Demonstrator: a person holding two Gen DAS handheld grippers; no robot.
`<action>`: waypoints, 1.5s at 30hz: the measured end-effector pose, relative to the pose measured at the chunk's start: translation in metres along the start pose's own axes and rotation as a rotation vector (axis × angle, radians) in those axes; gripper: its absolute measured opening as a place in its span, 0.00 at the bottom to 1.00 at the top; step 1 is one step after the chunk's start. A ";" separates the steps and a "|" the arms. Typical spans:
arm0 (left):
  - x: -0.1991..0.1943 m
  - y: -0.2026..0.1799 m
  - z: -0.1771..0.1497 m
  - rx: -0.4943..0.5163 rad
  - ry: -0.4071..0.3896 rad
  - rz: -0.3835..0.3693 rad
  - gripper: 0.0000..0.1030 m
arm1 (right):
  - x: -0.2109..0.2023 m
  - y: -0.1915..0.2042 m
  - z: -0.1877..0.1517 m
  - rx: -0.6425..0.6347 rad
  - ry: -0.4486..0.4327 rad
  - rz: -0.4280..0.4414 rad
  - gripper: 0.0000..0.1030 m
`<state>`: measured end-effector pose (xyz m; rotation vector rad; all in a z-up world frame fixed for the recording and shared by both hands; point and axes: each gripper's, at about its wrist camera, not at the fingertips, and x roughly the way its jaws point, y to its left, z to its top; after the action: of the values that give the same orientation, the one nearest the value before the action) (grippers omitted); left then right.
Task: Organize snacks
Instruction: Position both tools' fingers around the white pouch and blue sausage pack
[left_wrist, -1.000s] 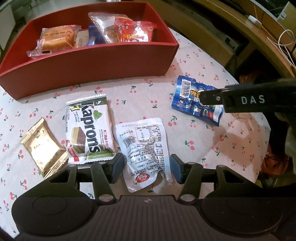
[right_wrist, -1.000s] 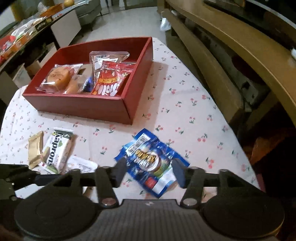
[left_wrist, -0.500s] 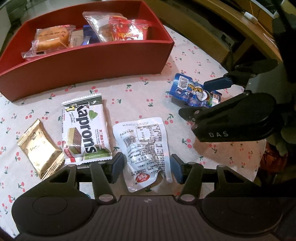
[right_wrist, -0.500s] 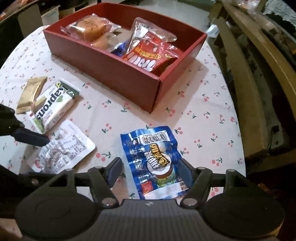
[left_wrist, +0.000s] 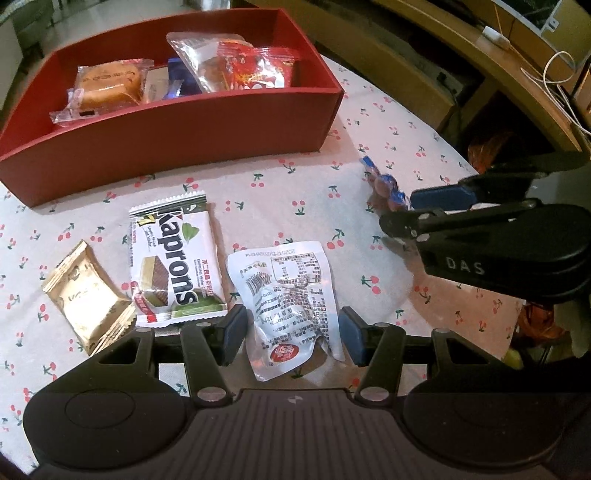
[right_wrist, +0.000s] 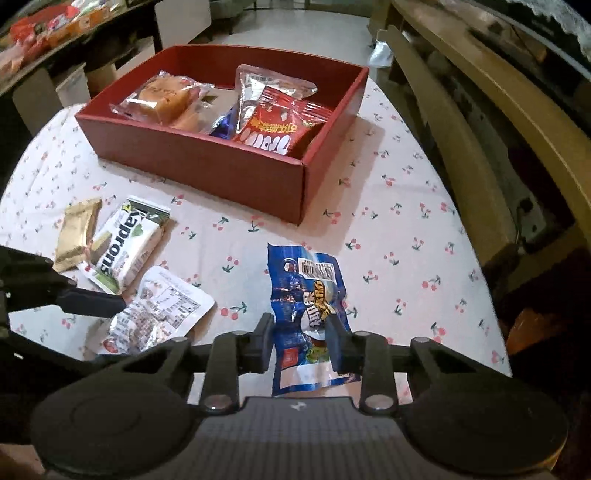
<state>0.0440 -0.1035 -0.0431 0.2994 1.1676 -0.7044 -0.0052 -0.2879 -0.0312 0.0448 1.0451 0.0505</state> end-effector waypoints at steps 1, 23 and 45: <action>0.000 0.001 0.000 -0.004 0.000 0.001 0.60 | 0.000 -0.004 0.000 0.017 0.008 0.036 0.43; 0.013 -0.005 0.004 0.018 0.009 0.006 0.58 | 0.025 0.005 0.005 -0.079 0.035 0.028 0.59; 0.014 -0.015 -0.005 0.036 -0.003 0.019 0.73 | 0.022 -0.006 -0.003 0.000 0.068 0.016 0.76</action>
<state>0.0338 -0.1171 -0.0555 0.3389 1.1491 -0.7099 0.0034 -0.2921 -0.0516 0.0516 1.1124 0.0673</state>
